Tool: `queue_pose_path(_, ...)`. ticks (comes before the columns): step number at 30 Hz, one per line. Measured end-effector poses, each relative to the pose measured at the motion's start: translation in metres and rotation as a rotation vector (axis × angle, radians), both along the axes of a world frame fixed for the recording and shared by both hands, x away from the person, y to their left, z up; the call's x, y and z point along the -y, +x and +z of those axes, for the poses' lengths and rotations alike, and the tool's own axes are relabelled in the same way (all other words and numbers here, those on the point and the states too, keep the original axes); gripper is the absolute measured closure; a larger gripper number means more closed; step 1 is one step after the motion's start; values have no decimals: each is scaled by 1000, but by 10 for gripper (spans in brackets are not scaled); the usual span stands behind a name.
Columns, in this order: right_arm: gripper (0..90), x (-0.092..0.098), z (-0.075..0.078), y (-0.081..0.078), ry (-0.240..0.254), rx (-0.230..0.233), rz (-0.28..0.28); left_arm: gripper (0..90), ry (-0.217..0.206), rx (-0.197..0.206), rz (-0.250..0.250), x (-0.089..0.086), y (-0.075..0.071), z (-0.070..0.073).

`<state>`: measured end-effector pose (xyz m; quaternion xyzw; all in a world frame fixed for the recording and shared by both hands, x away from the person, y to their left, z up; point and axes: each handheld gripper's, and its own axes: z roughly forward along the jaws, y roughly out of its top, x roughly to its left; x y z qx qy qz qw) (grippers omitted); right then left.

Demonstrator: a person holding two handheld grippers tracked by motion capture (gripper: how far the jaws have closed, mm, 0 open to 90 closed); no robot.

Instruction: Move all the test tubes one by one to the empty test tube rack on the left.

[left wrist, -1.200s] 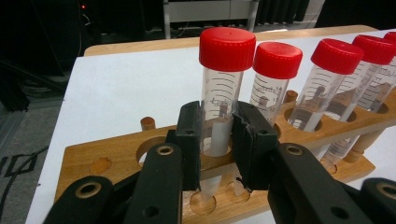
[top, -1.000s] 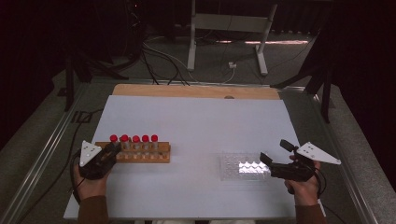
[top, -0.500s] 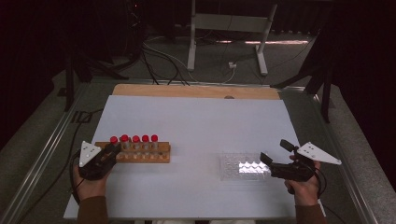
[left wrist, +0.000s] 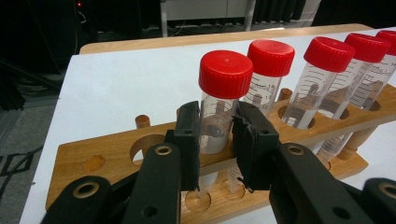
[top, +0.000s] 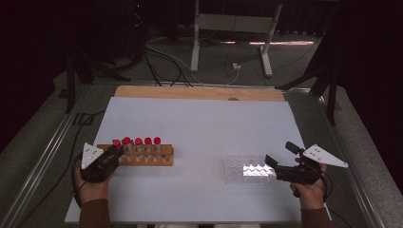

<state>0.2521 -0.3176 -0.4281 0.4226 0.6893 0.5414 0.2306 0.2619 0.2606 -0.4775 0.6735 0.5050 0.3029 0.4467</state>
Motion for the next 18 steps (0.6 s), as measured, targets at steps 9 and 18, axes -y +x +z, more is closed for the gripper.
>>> queue_pose_path(9, 7, 0, -2, 0, 0, -4, -5, 685, -11, 1, -2, 1, -2, 1)
queue_pose_path(18, 6, 2, -3, -2, 3, 13, -14, 500, -41, 44, -20, 3, -14, 12)
